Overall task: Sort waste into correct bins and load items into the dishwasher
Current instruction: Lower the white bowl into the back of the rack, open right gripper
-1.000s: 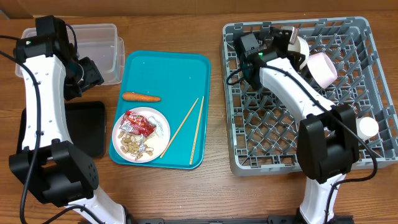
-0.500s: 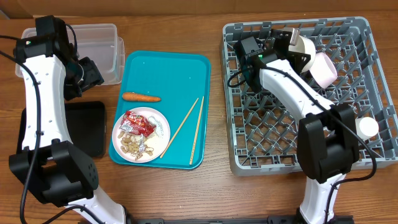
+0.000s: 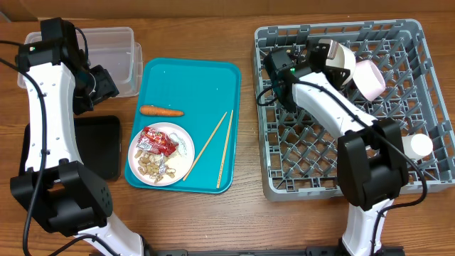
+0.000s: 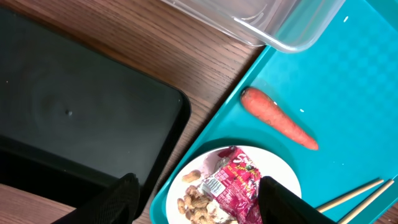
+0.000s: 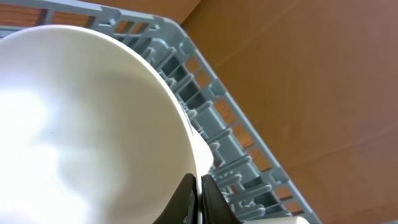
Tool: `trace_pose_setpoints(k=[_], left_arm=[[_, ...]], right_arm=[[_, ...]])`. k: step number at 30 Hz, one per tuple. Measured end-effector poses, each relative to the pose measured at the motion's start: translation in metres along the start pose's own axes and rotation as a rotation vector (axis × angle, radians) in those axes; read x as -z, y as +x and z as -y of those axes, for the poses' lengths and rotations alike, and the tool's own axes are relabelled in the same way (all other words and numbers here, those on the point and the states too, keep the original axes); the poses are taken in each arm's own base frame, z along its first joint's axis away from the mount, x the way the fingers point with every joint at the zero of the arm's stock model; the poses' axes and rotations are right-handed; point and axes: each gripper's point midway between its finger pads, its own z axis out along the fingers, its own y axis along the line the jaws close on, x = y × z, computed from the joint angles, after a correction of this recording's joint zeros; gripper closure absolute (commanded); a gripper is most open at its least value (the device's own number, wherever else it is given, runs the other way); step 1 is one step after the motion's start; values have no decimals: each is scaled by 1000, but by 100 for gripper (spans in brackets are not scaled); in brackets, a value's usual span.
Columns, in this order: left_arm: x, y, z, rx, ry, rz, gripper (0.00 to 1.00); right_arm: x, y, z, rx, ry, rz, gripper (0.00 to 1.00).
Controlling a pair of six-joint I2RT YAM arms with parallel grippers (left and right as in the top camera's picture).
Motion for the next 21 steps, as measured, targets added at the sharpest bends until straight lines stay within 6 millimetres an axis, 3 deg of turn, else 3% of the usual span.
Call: trace_pose_setpoints(k=[10, 18, 21], left_arm=[[0, 0, 1, 0, 3, 1, 36], [0, -2, 1, 0, 5, 7, 36], [0, -2, 1, 0, 5, 8, 36]], right_arm=[[6, -13, 18, 34, 122, 110, 96], [-10, -12, 27, 29, 166, 92, 96], [-9, -9, 22, 24, 135, 74, 96]])
